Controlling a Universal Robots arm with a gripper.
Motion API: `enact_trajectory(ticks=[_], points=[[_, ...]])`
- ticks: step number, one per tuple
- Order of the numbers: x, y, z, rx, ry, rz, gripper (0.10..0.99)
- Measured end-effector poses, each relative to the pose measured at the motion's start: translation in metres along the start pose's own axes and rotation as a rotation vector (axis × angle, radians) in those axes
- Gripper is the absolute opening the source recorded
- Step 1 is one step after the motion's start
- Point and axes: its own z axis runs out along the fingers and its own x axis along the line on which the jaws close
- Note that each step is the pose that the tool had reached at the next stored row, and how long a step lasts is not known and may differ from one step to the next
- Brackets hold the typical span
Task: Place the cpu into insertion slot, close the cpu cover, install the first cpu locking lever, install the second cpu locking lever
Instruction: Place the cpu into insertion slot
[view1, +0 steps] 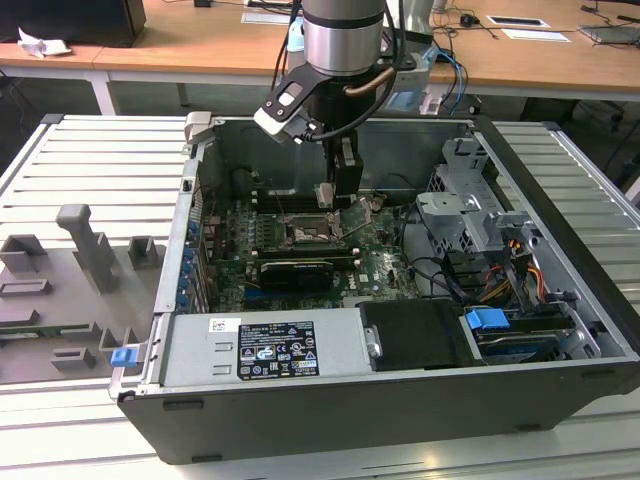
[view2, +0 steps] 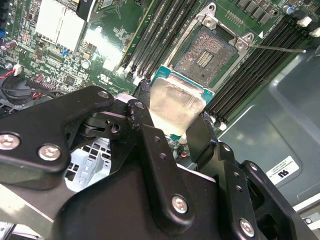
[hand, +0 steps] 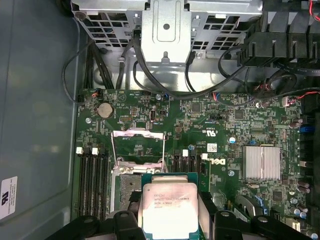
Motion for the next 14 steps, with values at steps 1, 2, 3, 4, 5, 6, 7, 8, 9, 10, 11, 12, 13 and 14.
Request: enact_trajectory(ticks=[1,2,3,4,5,6,7,8,9,10,11,12,13,14], points=[[0.0,0.0,0.0002,0.0,0.0,0.0,0.529],[0.0,0.0,0.0004,0.0,0.0001,0.0,0.529],[0.0,-0.0001,0.0008,0.0,0.0,0.0,0.529],[0.0,-0.0001,0.001,0.0,0.0,0.0,0.529],[0.0,-0.0001,0.0011,0.0,-0.0001,0.0,0.529],[0.0,-0.0001,0.0015,0.0,0.0,0.0,0.529],[0.0,-0.0002,0.0016,0.0,0.0,0.0,0.529],[0.0,-0.0002,0.0018,0.0,-0.0001,0.0,0.529],[0.0,-0.0004,0.002,0.0,-0.0001,0.0,0.529],[0.0,-0.0006,0.0021,0.0,-0.0001,0.0,0.529],[0.0,-0.0007,0.0023,0.0,0.0,0.0,0.529],[0.0006,-0.001,0.003,0.0,0.0001,0.002,0.529],[0.0015,-0.0015,0.0037,0.0,-0.0005,0.007,0.529],[0.0018,-0.002,0.0041,0.0,-0.0007,0.009,0.529]])
